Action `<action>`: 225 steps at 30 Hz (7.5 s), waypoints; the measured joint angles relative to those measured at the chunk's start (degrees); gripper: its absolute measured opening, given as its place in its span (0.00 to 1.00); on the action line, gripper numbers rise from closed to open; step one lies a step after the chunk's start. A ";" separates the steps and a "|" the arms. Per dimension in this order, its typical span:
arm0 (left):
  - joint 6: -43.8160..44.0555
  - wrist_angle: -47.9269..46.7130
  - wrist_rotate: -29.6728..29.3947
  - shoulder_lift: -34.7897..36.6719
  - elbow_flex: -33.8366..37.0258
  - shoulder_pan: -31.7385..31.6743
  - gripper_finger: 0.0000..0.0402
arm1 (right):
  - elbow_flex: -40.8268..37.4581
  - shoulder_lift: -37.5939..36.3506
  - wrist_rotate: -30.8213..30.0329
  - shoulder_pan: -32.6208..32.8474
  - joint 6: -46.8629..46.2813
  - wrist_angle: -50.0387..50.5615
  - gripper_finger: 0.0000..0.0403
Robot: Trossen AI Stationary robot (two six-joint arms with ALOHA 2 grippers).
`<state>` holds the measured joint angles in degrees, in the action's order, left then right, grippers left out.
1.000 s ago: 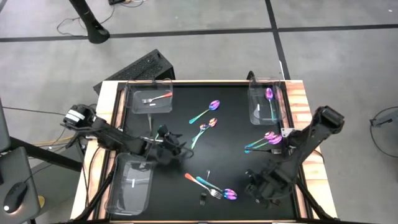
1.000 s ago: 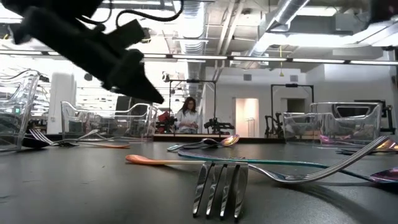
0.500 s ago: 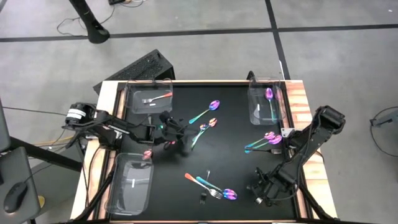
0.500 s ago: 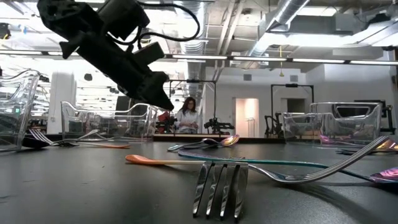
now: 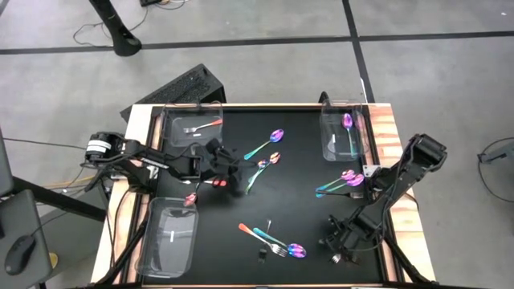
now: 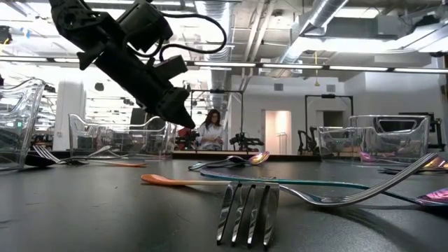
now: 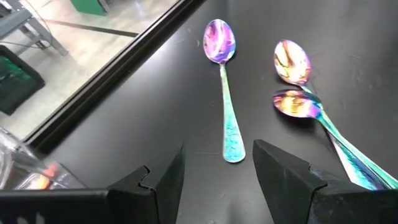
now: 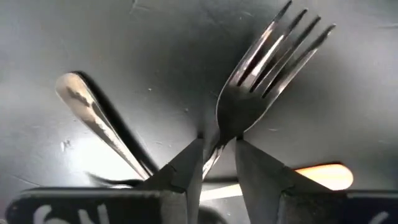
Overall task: Sort silverware by color (type)
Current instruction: Put the black fork into the bottom transparent bin, then put the violet spoon into the top right transparent bin
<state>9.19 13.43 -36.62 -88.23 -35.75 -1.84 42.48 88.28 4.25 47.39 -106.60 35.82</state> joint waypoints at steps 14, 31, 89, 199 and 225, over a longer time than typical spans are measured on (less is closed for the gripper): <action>8.55 -5.70 6.79 0.02 0.00 2.34 0.44 | -0.13 -1.22 -8.95 -9.75 22.76 3.73 0.05; 7.86 -2.35 9.62 12.10 -1.20 6.81 0.44 | -0.39 -15.20 -41.75 -24.71 69.06 -25.35 0.02; 14.50 -31.41 14.23 29.47 -1.18 22.05 0.03 | -0.20 2.24 -33.29 -37.74 100.79 -75.02 0.45; 6.19 -9.80 9.24 22.42 -0.49 12.98 0.43 | 12.84 6.77 -3.71 -60.93 107.39 -30.55 0.39; 3.74 -7.43 9.16 22.45 6.08 3.21 0.43 | 53.66 35.55 -1.20 -71.79 134.64 9.11 0.35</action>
<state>12.93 6.00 -27.46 -65.78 -29.67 1.37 96.14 123.83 3.05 -24.40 28.03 44.93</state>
